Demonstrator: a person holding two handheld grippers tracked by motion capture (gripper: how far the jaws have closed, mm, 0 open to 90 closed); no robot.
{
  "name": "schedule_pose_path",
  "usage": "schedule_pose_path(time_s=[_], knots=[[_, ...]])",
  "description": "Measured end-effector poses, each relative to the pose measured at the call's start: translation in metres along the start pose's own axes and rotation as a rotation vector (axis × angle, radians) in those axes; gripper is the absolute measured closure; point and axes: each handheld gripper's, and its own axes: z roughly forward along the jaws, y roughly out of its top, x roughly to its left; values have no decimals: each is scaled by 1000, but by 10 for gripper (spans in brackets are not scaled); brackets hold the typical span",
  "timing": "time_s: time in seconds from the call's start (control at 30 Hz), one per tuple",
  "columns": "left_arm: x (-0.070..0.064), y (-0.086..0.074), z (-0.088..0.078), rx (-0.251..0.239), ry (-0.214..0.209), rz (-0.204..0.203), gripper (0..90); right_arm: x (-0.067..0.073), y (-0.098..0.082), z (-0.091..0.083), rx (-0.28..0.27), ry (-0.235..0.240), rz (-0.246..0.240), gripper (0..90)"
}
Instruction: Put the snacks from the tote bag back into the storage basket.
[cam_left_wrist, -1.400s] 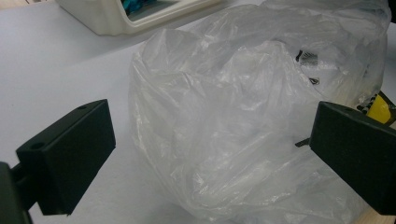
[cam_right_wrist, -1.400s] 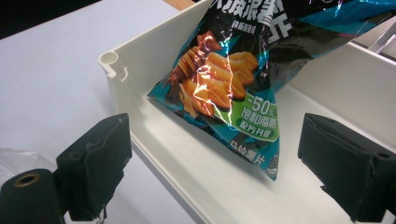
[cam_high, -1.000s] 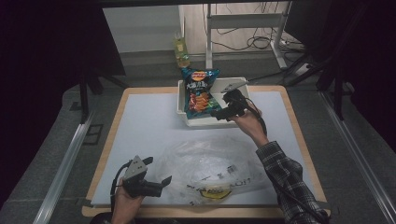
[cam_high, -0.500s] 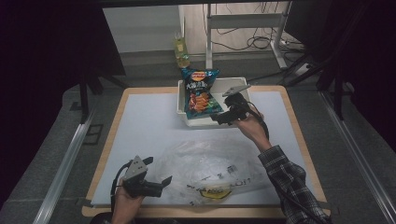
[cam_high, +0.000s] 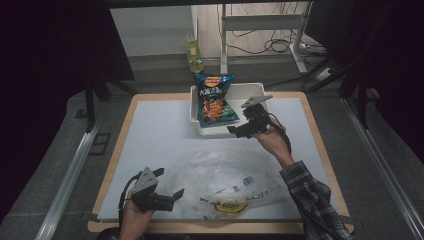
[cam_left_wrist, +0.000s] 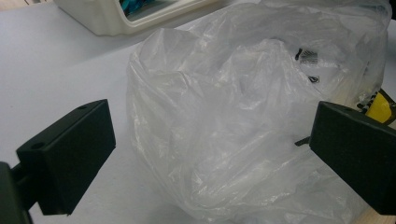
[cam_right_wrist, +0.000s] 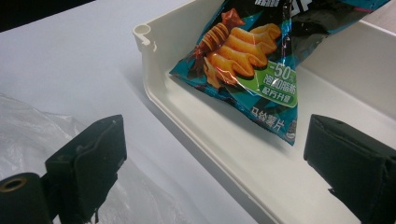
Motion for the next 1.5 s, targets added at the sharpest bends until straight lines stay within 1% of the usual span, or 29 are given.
schedule_pose_path(time_s=[0.17,0.37,0.5,0.63,0.8,0.9,1.1,1.37,1.5], knots=[[0,0,0,-1,0,-4,1,0,-5,-2,-6,-3,4,58],[0,0,0,-2,0,-3,1,3,-9,-2,5,-10,-15,59],[0,0,0,-1,-1,-1,2,6,-12,-3,6,-7,-10,59],[-1,0,0,-2,-5,3,2,8,-13,-5,-2,10,0,58],[0,0,-1,-7,-11,0,1,12,-15,-8,-5,16,6,58],[0,0,-1,-7,-14,1,2,15,-16,-10,-3,13,0,58],[-2,0,-1,-1,-14,16,3,19,-19,-16,-1,18,-13,57],[-1,0,-1,-4,-12,14,3,23,-25,-24,9,15,-5,57],[-1,0,-1,-4,-12,14,3,27,-25,-26,12,17,-17,57]])
